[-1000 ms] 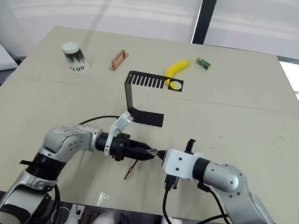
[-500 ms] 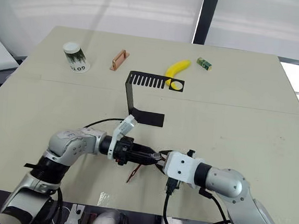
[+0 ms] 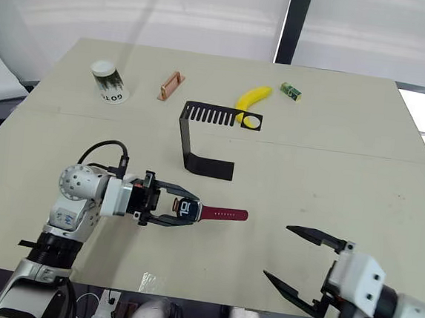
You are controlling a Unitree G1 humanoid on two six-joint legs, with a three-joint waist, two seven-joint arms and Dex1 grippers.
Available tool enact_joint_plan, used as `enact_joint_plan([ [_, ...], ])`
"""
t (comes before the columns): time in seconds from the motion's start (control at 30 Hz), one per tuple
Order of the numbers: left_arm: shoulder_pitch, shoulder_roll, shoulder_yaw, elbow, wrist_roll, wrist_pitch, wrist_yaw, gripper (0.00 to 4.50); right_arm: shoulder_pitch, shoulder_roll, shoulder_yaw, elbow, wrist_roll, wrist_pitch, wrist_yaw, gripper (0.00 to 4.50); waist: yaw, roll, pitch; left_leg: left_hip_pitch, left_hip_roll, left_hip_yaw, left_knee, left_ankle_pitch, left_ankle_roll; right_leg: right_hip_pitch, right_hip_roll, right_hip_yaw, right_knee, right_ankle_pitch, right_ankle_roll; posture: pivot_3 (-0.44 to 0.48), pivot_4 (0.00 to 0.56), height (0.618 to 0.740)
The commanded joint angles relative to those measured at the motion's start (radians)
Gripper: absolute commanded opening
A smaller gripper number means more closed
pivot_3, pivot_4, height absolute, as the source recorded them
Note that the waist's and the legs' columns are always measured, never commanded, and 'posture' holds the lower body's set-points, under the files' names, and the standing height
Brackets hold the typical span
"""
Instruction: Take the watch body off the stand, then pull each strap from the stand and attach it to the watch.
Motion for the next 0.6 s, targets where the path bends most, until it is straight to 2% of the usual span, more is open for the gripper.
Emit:
enact_joint_plan([
  [0.03, 0.018, 0.022, 0.008, -0.037, -0.001, -0.039, 0.019, 1.62, 0.025, 0.01, -0.067, -0.003, 0.082, -0.009, -0.008, 4.46, -0.001, 0.0, 0.0, 0.0, 0.0, 0.0, 0.0, 0.0, 0.0, 0.0, 0.0, 0.0, 0.0, 0.0, 0.0, 0.0, 0.15, 0.729],
  [0.27, 0.045, 0.053, -0.037, -0.103, 0.027, 0.026, 0.063, 1.62, 0.018, -0.002, -0.05, 0.034, 0.062, -0.046, 0.007, 4.46, 0.001, 0.0, 0.0, 0.0, 0.0, 0.0, 0.0, 0.0, 0.0, 0.0, 0.0, 0.0, 0.0, 0.0, 0.0, 0.0, 0.15, 0.729],
  [0.3, 0.045, 0.053, -0.056, -0.124, 0.033, 0.06, 0.073, 1.62, 0.017, -0.006, -0.047, 0.036, 0.064, -0.046, 0.008, 4.46, 0.001, 0.0, 0.0, 0.0, 0.0, 0.0, 0.0, 0.0, 0.0, 0.0, 0.0, 0.0, 0.0, 0.0, 0.0, 0.0, 0.15, 0.729],
  [0.37, 0.042, 0.042, -0.099, -0.184, 0.046, 0.24, 0.152, 1.62, 0.016, -0.014, -0.044, 0.035, 0.071, -0.039, 0.01, 4.46, 0.002, 0.0, 0.0, 0.0, 0.0, 0.0, 0.0, 0.0, 0.0, 0.0, 0.0, 0.0, 0.0, 0.0, 0.0, 0.0, 0.15, 0.729],
  [0.47, 0.025, -0.013, -0.18, -0.211, 0.114, 0.472, 0.281, 1.62, 0.015, -0.025, -0.038, 0.032, 0.08, -0.026, 0.013, 4.46, 0.003, 0.0, 0.0, 0.0, 0.0, 0.0, 0.0, 0.0, 0.0, 0.0, 0.0, 0.0, 0.0, 0.0, 0.0, 0.0, 0.15, 0.729],
  [0.6, 0.039, -0.062, -0.276, -0.146, 0.237, 0.504, 0.333, 1.62, 0.028, -0.038, -0.019, 0.019, 0.083, -0.011, 0.02, 4.46, 0.004, 0.0, 0.0, 0.0, 0.0, -0.001, 0.0, 0.0, 0.0, 0.0, 0.0, 0.0, 0.0, 0.0, 0.0, 0.0, 0.15, 0.729],
])
